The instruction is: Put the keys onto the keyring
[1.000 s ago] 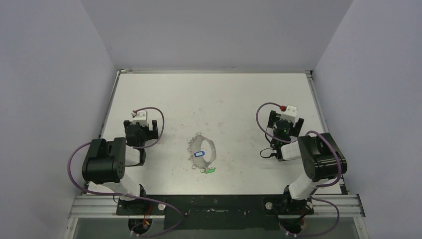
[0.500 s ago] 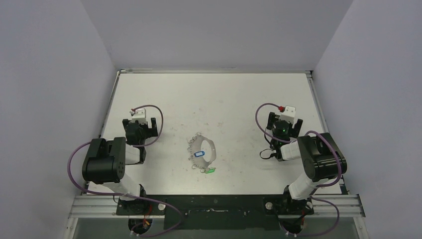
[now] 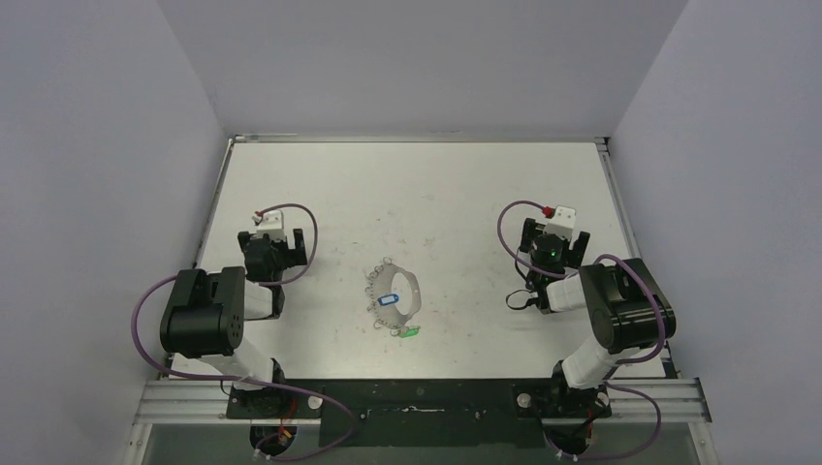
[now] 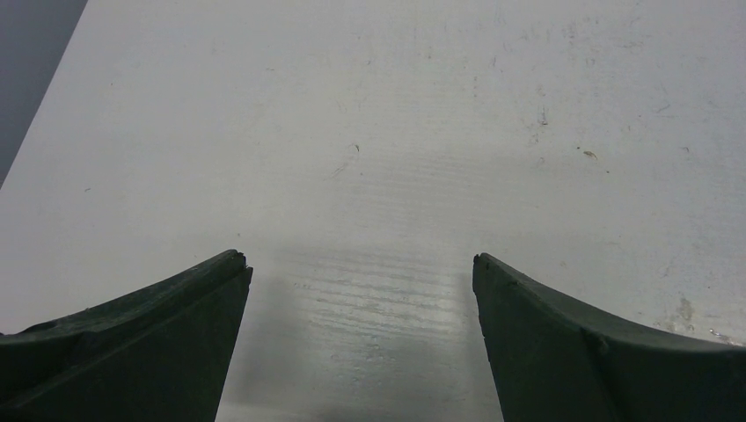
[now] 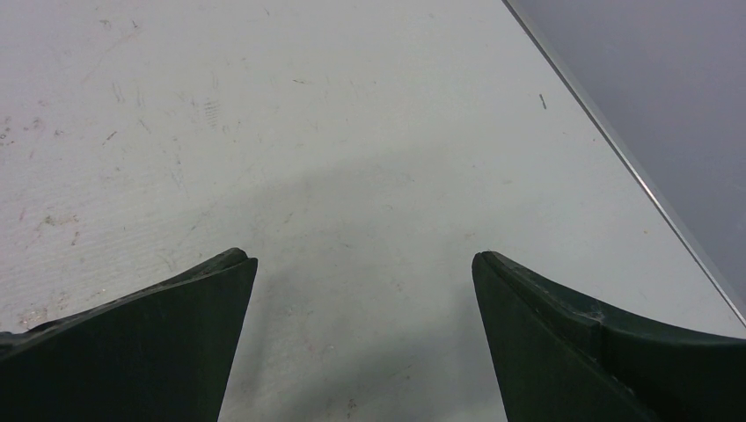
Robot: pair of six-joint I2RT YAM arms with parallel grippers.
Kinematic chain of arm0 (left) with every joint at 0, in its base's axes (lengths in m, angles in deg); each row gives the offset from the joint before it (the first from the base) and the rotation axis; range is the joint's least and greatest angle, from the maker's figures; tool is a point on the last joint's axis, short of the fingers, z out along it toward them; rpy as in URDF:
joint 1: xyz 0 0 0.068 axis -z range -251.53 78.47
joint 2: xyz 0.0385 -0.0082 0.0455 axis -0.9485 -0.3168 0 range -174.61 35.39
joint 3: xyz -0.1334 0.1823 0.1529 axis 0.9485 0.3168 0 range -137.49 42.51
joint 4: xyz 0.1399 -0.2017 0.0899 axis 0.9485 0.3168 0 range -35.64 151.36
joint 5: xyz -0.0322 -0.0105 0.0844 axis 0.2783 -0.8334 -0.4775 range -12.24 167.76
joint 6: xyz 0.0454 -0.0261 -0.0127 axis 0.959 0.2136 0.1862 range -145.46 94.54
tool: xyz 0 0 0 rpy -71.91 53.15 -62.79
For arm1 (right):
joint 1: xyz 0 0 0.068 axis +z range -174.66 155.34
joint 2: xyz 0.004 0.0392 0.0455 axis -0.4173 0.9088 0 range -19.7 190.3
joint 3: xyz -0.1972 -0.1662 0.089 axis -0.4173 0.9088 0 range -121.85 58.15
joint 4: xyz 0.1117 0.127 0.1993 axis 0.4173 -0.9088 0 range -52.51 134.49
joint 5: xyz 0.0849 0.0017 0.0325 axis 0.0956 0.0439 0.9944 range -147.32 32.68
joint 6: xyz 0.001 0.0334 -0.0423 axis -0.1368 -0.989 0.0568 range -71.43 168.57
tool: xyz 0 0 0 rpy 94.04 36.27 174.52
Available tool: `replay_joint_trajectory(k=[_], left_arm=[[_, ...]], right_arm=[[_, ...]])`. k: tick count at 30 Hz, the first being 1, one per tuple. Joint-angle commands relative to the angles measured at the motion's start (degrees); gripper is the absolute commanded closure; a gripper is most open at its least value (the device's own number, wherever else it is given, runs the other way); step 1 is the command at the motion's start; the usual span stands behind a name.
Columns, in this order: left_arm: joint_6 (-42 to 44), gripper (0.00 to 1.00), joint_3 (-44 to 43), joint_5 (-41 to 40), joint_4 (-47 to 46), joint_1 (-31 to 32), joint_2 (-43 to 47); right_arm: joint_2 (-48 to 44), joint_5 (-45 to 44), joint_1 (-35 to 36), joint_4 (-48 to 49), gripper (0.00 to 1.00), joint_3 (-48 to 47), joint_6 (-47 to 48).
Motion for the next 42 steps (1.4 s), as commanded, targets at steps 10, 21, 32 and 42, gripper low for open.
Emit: replay_joint_trajectory(k=[10, 21, 32, 42], left_arm=[[-0.6, 0.03, -1.0, -1.5, -1.9, 0.5, 0.0], [-0.4, 0.03, -0.9, -2.0, -2.3, 0.9, 0.0], [-0.4, 0.03, -0.9, -2.0, -2.3, 0.9, 0.0], [-0.6, 0.03, -1.0, -1.6, -2.2, 0.9, -0.1]], right_arm=[[-0.7, -0.8, 0.3, 1.4, 0.00, -0.3, -0.3], [-0.7, -0.8, 0.2, 1.4, 0.00, -0.3, -0.3], [-0.7, -0.8, 0.2, 1.5, 0.00, -0.3, -0.3], [-0.7, -0.8, 0.2, 1.4, 0.00, -0.3, -0.3]])
